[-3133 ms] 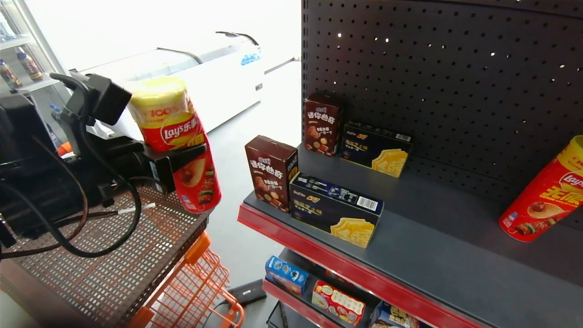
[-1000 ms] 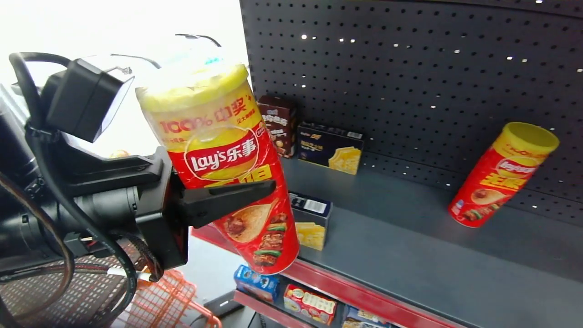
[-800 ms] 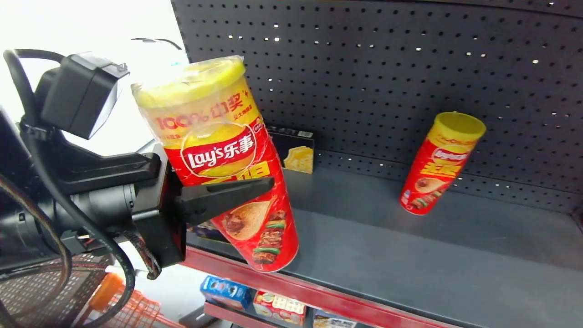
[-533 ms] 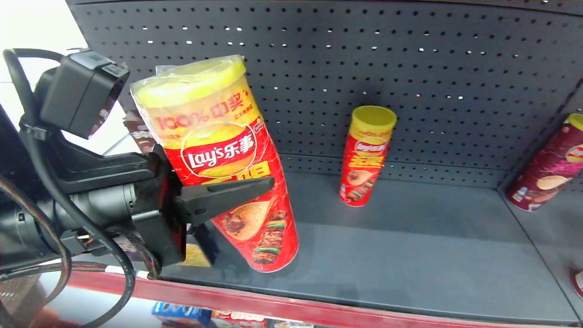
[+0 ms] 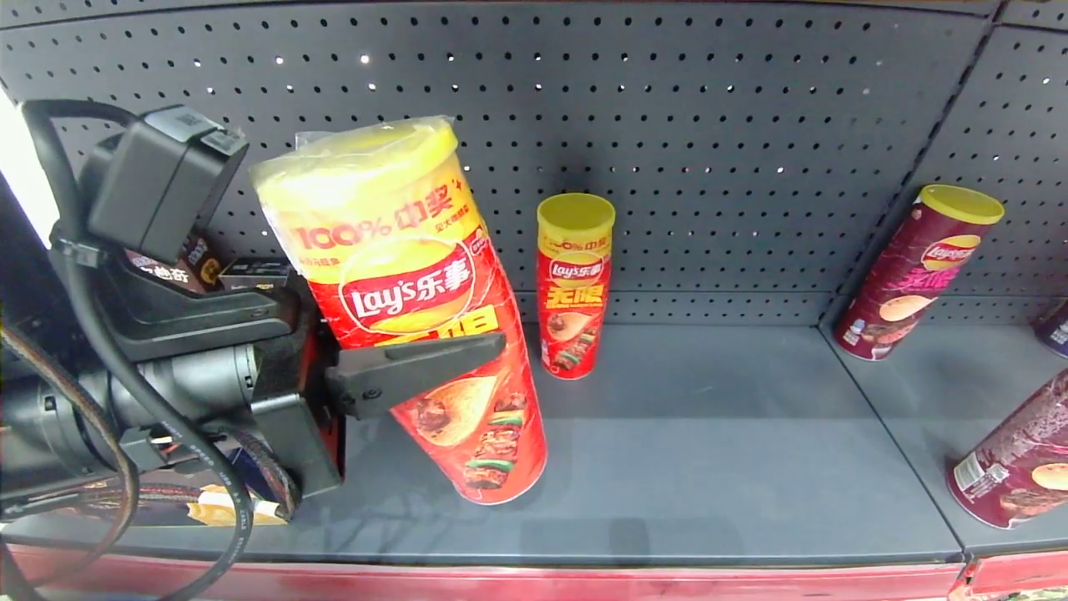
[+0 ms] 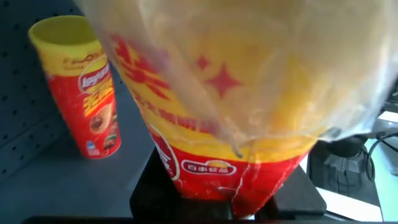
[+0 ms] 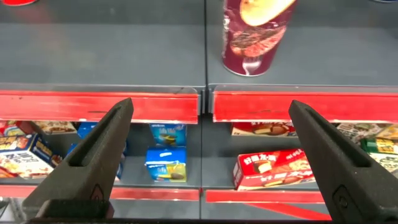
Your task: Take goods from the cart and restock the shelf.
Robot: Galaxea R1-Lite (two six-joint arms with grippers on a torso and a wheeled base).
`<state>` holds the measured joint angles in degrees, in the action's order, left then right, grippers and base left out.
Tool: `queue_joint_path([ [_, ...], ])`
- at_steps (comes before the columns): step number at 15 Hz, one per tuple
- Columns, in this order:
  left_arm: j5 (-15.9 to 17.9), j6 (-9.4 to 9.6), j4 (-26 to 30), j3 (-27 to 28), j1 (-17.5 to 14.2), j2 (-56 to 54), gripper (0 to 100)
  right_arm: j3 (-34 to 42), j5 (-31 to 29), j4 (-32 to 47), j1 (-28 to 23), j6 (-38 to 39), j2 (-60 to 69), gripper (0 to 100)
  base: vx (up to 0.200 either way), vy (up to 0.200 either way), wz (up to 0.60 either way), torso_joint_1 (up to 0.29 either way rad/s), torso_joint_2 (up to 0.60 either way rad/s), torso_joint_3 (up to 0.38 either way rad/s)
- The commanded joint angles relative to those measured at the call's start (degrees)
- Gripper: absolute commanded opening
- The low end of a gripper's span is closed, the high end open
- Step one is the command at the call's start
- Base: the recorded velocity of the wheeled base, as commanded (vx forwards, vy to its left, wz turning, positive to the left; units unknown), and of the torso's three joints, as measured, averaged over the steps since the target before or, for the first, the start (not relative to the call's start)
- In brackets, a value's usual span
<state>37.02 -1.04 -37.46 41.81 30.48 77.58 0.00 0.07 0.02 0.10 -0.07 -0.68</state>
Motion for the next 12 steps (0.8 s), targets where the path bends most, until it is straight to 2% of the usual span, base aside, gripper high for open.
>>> queue_joint_path([
  [1,0.15,-0.02,0.02,-0.07,0.02,-0.06,0,0.00,0.01,0.06,-0.01,-0.01,-0.02,100,0.000,0.000,0.00,0.000,0.00,0.000],
  [5,-0.02,0.16,-0.07,-0.59,-0.15,-0.15,0,-0.09,0.19,0.15,-0.01,-0.19,-0.11,100,0.000,0.000,0.00,0.000,0.00,0.000],
  [9,-0.28,1.39,-1.39,-5.16,-0.15,-1.47,0,-0.09,2.39,-0.02,1.92,-1.33,-3.45,100,0.000,0.000,0.00,0.000,0.00,0.000],
  [10,-0.28,1.39,-1.39,-5.51,-0.15,-2.26,0,-2.20,3.53,-0.20,1.92,-0.63,-3.80,100,0.000,0.000,0.00,0.000,0.00,0.000],
  [11,-0.28,1.30,-1.30,-5.60,-0.42,-2.79,0,-16.26,4.41,0.59,3.68,3.15,-12.94,100,0.000,0.000,0.00,0.000,0.00,0.000],
  [12,-0.11,1.21,-1.30,-5.25,-1.65,-2.87,0,-23.12,4.50,1.65,5.09,4.12,-21.11,100,0.000,0.000,0.00,0.000,0.00,0.000],
])
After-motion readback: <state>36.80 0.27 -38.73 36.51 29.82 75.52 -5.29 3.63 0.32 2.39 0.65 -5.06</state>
